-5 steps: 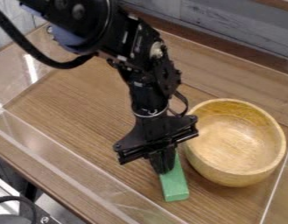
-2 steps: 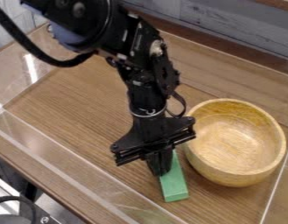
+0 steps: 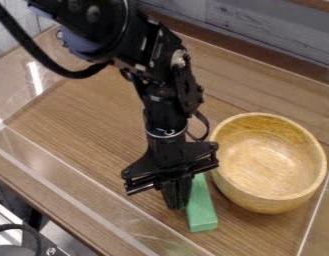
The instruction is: Put the green block in the brown bowl
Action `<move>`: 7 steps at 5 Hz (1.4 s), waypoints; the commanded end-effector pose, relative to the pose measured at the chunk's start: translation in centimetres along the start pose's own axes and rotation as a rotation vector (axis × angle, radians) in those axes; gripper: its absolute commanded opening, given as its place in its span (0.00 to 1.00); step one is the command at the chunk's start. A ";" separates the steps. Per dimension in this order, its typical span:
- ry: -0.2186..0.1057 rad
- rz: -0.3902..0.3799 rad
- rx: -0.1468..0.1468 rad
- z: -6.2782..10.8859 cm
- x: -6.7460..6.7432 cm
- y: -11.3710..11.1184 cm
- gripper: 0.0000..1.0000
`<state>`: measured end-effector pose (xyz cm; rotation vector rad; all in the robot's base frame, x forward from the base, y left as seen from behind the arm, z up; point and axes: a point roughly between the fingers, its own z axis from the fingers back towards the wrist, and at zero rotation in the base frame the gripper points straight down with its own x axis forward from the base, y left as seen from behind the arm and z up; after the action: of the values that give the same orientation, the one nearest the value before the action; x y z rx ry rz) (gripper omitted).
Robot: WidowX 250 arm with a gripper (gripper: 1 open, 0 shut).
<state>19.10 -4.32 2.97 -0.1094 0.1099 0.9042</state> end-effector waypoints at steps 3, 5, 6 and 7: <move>0.002 -0.033 0.010 0.9 0.3 0.1 0.00; 0.008 -0.070 0.033 1.9 0.2 0.7 0.00; 0.005 -0.085 0.037 2.9 0.3 1.1 0.00; 0.001 -0.116 0.041 4.1 0.7 1.6 0.00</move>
<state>17.60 -2.31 5.86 -0.0589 0.1676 0.7881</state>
